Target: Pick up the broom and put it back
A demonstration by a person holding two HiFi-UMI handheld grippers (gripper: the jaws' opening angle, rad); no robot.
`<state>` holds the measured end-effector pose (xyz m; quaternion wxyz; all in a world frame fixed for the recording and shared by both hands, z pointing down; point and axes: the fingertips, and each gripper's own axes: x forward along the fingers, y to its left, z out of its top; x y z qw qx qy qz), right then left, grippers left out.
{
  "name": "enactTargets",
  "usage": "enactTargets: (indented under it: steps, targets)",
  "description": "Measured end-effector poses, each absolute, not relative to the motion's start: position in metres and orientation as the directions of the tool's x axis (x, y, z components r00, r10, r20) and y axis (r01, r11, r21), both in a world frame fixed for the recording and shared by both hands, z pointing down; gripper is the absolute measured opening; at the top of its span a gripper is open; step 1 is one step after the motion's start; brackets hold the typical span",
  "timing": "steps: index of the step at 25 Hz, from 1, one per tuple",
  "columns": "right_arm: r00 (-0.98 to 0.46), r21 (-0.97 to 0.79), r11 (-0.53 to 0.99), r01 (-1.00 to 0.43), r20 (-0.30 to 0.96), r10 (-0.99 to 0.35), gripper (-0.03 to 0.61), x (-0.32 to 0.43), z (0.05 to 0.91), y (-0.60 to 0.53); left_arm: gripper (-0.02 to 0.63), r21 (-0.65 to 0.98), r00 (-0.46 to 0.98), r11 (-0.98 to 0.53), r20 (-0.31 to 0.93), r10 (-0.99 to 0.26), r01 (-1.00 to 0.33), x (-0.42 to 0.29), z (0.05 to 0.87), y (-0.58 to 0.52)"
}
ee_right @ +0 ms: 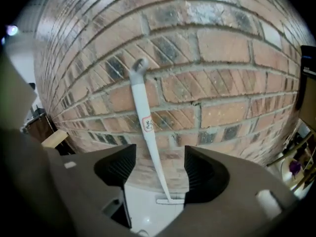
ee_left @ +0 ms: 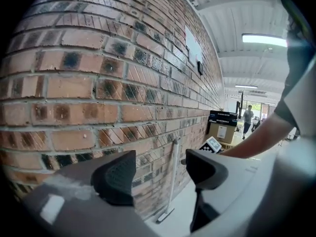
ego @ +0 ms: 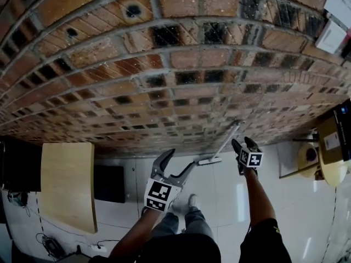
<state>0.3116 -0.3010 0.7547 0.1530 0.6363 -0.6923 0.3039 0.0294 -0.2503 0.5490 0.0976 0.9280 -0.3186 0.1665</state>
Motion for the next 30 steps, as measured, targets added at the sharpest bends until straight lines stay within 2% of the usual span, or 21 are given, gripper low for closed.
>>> enactTargets:
  steps: [6, 11, 17, 25, 30]
  targets:
    - [-0.154, -0.197, 0.076, -0.977, 0.416, -0.896, 0.330, 0.278, 0.657, -0.263, 0.319, 0.059, 0.733, -0.755, 0.301, -0.610, -0.653, -0.009, 0.511, -0.262]
    - [-0.205, -0.099, 0.185, -0.978, 0.273, -0.940, 0.339, 0.207, 0.564, -0.222, 0.319, -0.002, 0.720, -0.736, 0.208, -0.663, -0.677, -0.041, 0.460, -0.245]
    - [-0.219, -0.009, 0.219, -0.976, 0.067, -0.973, 0.342, 0.115, 0.436, -0.209, 0.319, -0.046, 0.638, -0.645, 0.110, -0.762, -0.763, -0.101, 0.415, -0.238]
    - [-0.283, 0.042, 0.283, -0.958, 0.003, -0.959, 0.341, 0.028, 0.375, -0.210, 0.321, -0.045, 0.508, -0.508, 0.012, -0.861, -0.860, -0.173, 0.375, -0.234]
    - [-0.343, 0.051, 0.344, -0.938, 0.016, -0.939, 0.341, -0.014, 0.378, -0.212, 0.320, -0.041, 0.453, -0.452, -0.020, -0.891, -0.891, -0.207, 0.367, -0.223]
